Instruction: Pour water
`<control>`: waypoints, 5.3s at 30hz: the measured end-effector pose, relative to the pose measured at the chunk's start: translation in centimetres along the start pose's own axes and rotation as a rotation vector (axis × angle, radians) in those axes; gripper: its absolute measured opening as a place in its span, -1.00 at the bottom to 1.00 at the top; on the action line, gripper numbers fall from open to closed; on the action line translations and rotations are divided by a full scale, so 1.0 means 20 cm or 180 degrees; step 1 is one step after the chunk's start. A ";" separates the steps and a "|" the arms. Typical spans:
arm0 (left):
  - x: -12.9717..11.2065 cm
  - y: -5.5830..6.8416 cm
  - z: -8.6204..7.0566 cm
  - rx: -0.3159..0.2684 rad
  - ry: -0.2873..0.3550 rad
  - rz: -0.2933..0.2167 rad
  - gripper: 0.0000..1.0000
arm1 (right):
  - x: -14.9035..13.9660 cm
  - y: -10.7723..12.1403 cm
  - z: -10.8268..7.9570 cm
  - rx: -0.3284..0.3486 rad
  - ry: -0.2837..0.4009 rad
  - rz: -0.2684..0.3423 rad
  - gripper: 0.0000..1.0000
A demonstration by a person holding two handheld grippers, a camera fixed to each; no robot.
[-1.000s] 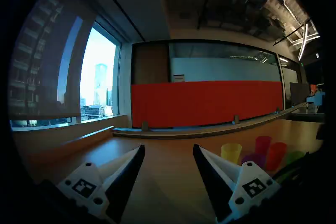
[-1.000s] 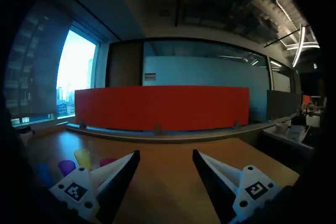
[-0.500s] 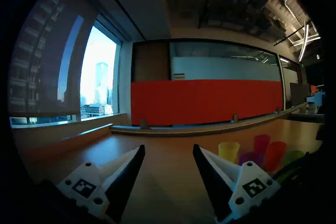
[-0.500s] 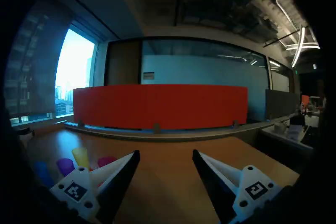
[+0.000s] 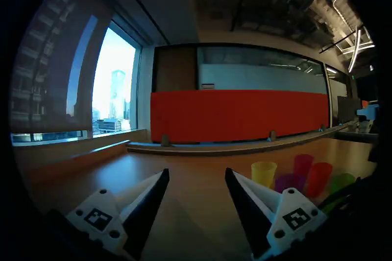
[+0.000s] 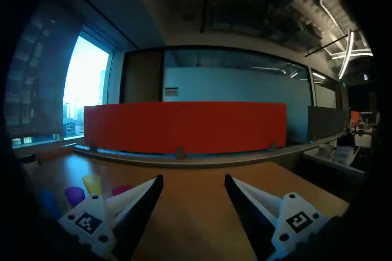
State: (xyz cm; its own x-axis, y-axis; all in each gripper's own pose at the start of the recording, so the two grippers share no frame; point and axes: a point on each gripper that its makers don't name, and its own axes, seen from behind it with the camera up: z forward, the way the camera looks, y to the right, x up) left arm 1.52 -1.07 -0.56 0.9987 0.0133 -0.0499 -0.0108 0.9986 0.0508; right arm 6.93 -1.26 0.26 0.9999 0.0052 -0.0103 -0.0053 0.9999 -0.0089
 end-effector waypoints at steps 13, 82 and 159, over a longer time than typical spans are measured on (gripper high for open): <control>-0.04 0.03 0.01 -0.0059 -0.0078 -0.0039 0.68 | 0.00 0.02 -0.01 -0.0036 0.0017 -0.0022 0.94; -0.09 0.06 0.02 -0.0132 -0.0165 -0.0035 0.68 | -0.12 0.10 -0.08 0.0047 0.0271 0.0199 0.96; -0.09 0.06 0.02 -0.0132 -0.0165 -0.0034 0.69 | -0.37 0.08 -0.01 -0.0022 -0.0031 -0.0005 0.99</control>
State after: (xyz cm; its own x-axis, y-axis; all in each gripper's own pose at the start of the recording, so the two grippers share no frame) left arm -0.21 0.12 -0.03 1.0000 0.0011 0.0017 -0.0011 1.0000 0.0091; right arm -0.56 0.40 0.09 1.0000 0.0039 -0.0006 -0.0039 0.9999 -0.0158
